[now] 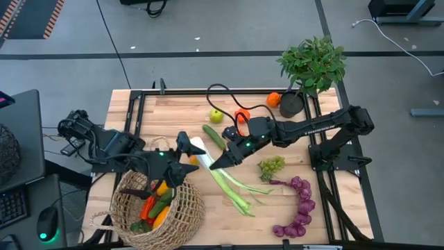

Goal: Build produce basket
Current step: Put the celery into the basket

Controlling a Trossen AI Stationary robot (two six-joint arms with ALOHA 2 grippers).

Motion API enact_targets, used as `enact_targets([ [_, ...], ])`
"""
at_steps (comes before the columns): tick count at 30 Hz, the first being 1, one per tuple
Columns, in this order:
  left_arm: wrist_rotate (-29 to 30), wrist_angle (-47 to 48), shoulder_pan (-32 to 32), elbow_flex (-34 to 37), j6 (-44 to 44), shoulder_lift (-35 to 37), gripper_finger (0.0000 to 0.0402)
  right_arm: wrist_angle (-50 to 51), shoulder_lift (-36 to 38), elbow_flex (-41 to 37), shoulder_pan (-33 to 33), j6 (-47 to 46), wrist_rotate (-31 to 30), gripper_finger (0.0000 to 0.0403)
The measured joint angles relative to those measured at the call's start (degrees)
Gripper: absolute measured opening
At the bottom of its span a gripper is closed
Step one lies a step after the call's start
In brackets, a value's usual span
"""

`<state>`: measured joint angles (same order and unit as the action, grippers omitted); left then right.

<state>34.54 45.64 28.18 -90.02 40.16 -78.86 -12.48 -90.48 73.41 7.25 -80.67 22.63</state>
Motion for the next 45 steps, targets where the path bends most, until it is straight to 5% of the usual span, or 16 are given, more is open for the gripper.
enact_targets([
  [20, 6.56, 0.11, -2.94, -0.02, 3.1, -7.47, 0.0293, -3.73, -0.5, -0.02, 0.65, 1.83, -3.09, 0.0067],
  [33, 9.17, 1.93, -0.94, 0.04, -19.15, -7.4, 0.0107, -2.21, -0.39, 0.07, -3.13, 3.19, 3.89, 0.0145],
  [45, 10.66, 8.43, 3.32, 0.04, -48.4, -3.05, 0.0108, -3.76, -0.18, 0.07, -6.62, 3.97, 24.25, 0.0166],
])
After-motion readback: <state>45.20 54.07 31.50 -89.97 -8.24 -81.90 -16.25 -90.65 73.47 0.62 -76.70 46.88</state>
